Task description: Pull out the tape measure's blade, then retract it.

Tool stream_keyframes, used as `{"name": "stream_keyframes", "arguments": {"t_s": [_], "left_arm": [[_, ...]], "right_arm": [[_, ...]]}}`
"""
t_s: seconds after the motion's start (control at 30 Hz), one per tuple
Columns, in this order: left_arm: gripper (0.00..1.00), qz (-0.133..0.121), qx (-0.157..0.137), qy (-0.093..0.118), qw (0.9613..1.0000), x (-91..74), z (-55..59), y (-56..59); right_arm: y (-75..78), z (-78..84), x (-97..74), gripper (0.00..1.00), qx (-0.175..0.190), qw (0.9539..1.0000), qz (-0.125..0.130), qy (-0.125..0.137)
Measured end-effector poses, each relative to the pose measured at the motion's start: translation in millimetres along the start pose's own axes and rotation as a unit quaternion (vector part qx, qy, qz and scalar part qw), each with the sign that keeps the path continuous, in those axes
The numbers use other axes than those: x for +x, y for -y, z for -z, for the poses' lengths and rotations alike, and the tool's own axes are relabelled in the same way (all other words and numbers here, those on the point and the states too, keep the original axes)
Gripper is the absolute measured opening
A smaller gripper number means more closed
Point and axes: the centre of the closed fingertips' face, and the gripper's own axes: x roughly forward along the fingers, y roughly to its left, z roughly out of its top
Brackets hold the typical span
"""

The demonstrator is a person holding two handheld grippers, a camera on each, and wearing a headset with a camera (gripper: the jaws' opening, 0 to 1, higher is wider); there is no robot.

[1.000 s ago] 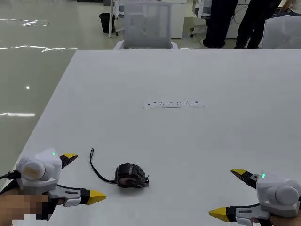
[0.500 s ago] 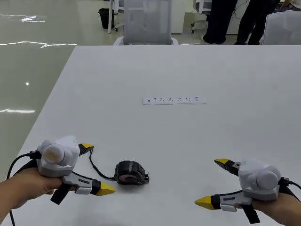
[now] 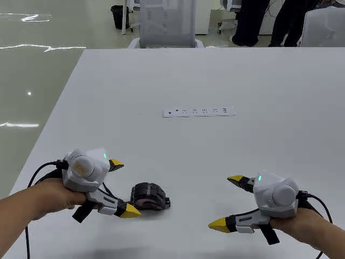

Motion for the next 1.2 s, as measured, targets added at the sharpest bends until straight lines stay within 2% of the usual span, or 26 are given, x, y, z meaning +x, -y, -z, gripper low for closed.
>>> {"name": "stream_keyframes", "arguments": {"t_s": [0.23, 0.5, 0.63, 0.77, 0.93, 1.07, 1.2], "left_arm": [[0.73, 0.027, 0.035, -0.028, 0.9986, 13.6, 0.1, 6.3], [0.67, 0.045, 0.056, -0.046, 0.9964, 24.3, -1.8, 8.6], [0.65, 0.051, 0.081, -0.06, 0.9936, 29.7, -0.3, 10.3], [0.62, 0.072, 0.1, -0.081, 0.989, 35.9, 6.8, 14.8], [0.5, 0.087, 0.102, -0.094, 0.9866, 41.5, 10.7, 15.1], [0.5, 0.094, 0.101, -0.102, 0.9851, 46.2, 11.4, 15.1], [0.45, 0.106, 0.105, -0.111, 0.9826, 51.6, 13.2, 17.5]], "right_arm": [[-7.5, -12.4, 18.9, 0.84, -0.007, 0.9997, -0.023, 0.003], [-17.8, -20.3, 42.2, 0.79, -0.022, 0.9985, -0.049, -0.004], [-21.9, -21.8, 52.6, 0.78, -0.037, 0.9971, -0.065, -0.013], [-24.7, -22.0, 60.1, 0.76, -0.05, 0.9955, -0.078, -0.02], [-23.7, -22.0, 67.7, 0.74, -0.062, 0.9937, -0.088, -0.029], [-21.5, -22.6, 72.0, 0.73, -0.065, 0.993, -0.093, -0.033], [-21.4, -22.2, 77.7, 0.72, -0.069, 0.9921, -0.098, -0.038]]}}
